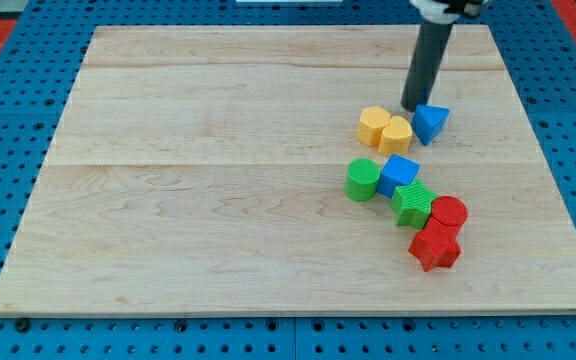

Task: Push the yellow hexagon along with green circle down a bit

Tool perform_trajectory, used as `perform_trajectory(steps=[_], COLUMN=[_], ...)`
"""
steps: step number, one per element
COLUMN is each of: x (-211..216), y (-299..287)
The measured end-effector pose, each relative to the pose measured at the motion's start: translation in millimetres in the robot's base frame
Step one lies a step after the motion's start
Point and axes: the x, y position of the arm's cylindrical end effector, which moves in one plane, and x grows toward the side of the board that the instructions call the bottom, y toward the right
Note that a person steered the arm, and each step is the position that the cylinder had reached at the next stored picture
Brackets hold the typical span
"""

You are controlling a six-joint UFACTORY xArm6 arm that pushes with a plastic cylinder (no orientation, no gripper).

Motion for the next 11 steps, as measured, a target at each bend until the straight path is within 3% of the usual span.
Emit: perform_trajectory(steps=[1,2,4,5,7,8,9,10,11], x=[36.0,45.8,-16.7,-20.6,42.1,-12.0,17.1,85.8,116.0], y=[-32.2,-54.0,-89.2,-128.0,-118.9,-125.6,-85.9,-77.8,-63.7])
